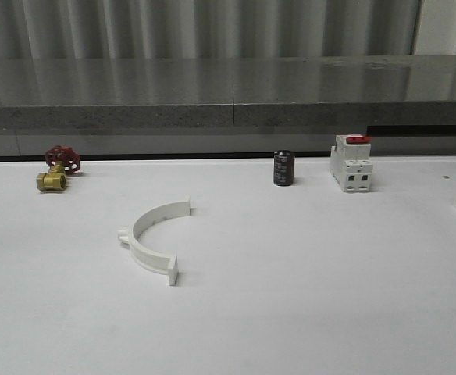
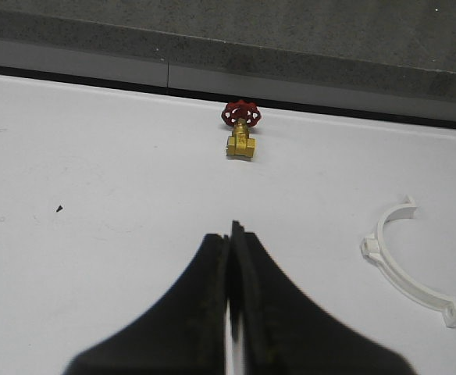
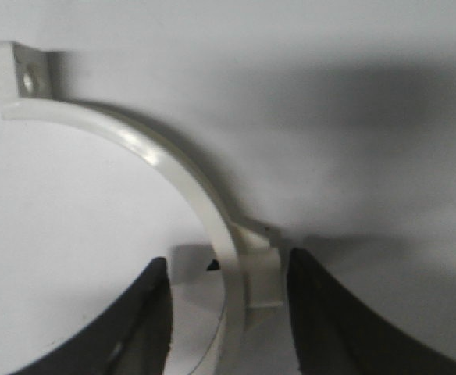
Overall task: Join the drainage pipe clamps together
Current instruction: 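Grasp the second white clamp half with the right gripper and lift it, then carry the clamp half toward the placed half and align the ends, then press the held half against the placed half to close the ring, release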
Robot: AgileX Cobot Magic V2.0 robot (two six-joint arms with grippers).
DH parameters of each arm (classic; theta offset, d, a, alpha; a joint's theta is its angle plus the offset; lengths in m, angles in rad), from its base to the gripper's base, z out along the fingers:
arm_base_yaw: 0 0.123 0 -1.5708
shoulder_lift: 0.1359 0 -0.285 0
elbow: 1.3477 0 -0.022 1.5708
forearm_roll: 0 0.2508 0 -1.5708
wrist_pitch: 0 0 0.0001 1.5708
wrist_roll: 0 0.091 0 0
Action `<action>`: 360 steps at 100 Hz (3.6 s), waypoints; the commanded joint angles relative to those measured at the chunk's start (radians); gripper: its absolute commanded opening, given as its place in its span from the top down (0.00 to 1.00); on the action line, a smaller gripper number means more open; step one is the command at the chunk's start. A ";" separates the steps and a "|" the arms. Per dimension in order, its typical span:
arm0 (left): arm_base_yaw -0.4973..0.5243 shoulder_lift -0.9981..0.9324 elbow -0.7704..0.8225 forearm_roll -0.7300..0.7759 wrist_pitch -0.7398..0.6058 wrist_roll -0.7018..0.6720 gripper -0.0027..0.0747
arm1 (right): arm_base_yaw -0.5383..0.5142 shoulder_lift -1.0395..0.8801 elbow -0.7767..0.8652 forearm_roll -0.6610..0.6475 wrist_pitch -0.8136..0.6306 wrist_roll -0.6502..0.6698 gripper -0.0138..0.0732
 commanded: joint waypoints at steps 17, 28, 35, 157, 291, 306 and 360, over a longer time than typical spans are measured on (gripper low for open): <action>0.003 0.006 -0.026 0.008 -0.072 0.000 0.99 | -0.008 -0.045 -0.028 0.006 -0.020 -0.008 0.71; 0.003 0.006 -0.026 0.008 -0.072 0.000 0.99 | -0.008 -0.045 -0.028 0.006 -0.039 -0.008 0.74; 0.003 0.006 -0.026 0.008 -0.072 0.000 0.99 | -0.008 -0.045 -0.028 0.006 -0.043 -0.008 0.74; 0.003 0.006 -0.026 0.008 -0.072 0.000 0.99 | 0.872 -0.018 -0.272 -0.554 0.232 1.204 0.74; 0.003 0.006 -0.026 0.008 -0.072 0.000 0.99 | 0.940 0.176 -0.409 -0.472 0.153 1.312 0.74; 0.003 0.006 -0.026 0.008 -0.072 0.000 0.99 | 0.940 0.182 -0.409 -0.471 0.149 1.321 0.74; 0.003 0.006 -0.026 0.008 -0.072 0.000 0.99 | 0.940 0.192 -0.409 -0.471 0.123 1.350 0.74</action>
